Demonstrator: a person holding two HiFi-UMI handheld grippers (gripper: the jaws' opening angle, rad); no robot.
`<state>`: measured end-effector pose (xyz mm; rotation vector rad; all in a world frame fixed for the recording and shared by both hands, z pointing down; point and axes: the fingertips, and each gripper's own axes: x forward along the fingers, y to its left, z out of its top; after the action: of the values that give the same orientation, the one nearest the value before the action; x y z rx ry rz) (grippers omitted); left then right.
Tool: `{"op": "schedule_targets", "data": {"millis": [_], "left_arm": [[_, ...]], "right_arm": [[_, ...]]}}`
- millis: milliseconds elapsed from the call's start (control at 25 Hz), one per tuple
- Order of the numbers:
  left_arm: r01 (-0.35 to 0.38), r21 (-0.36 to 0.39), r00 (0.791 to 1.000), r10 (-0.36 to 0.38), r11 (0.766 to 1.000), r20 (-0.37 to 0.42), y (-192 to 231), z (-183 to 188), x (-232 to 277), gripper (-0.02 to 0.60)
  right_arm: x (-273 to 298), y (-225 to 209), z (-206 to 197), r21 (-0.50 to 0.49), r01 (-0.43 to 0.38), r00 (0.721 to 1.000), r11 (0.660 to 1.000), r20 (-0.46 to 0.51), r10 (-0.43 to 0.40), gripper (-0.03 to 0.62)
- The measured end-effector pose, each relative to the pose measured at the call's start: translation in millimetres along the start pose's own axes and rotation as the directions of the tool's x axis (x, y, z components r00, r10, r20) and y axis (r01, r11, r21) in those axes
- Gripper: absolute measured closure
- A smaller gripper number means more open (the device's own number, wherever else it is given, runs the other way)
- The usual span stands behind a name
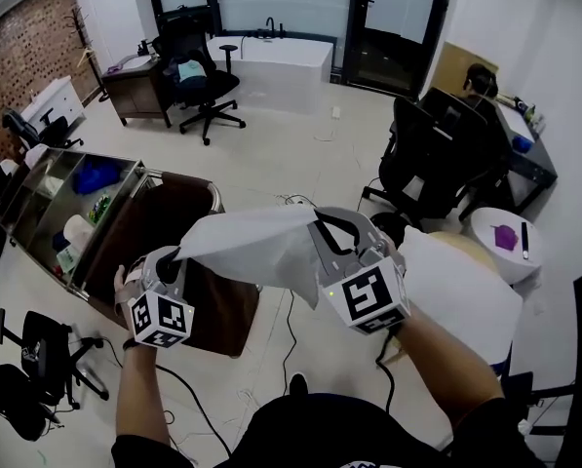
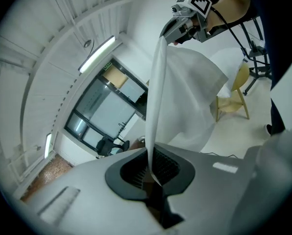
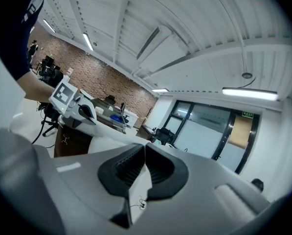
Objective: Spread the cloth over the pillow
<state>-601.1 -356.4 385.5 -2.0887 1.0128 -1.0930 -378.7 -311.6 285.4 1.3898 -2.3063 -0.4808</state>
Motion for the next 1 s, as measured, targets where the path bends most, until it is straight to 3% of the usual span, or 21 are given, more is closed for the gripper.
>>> {"op": "schedule_targets", "data": {"millis": [200,480,680,1000], "left_arm": [[-0.08,0.104,0.995,0.073,0.991,0.065,30.4,51.1,-16.3,0.581],[-0.159,0.218,0.973,0.116,0.963,0.198,36.1,146.0,-40.3,0.581],[-0.178,0.271,0.951,0.095,0.946,0.294,18.9,220.6,-56.8,0.581],[-0.194,0.318,0.898,0.037,0.928,0.438,-25.5,331.5,-93.0,0.581]], "right_arm": [[-34.6,-30.9,5.1,0.013,0.081,0.997,0.997,0.018,-0.081,0.584],[-112.2,-83.0,3.5,0.019,0.219,0.975,0.976,0.037,-0.219,0.585],[-182.0,-116.9,-7.1,0.004,0.312,0.95,0.95,0.027,-0.312,0.585],[-307.7,-153.8,-15.5,-0.033,0.453,0.891,0.891,0.011,-0.453,0.583]]}}
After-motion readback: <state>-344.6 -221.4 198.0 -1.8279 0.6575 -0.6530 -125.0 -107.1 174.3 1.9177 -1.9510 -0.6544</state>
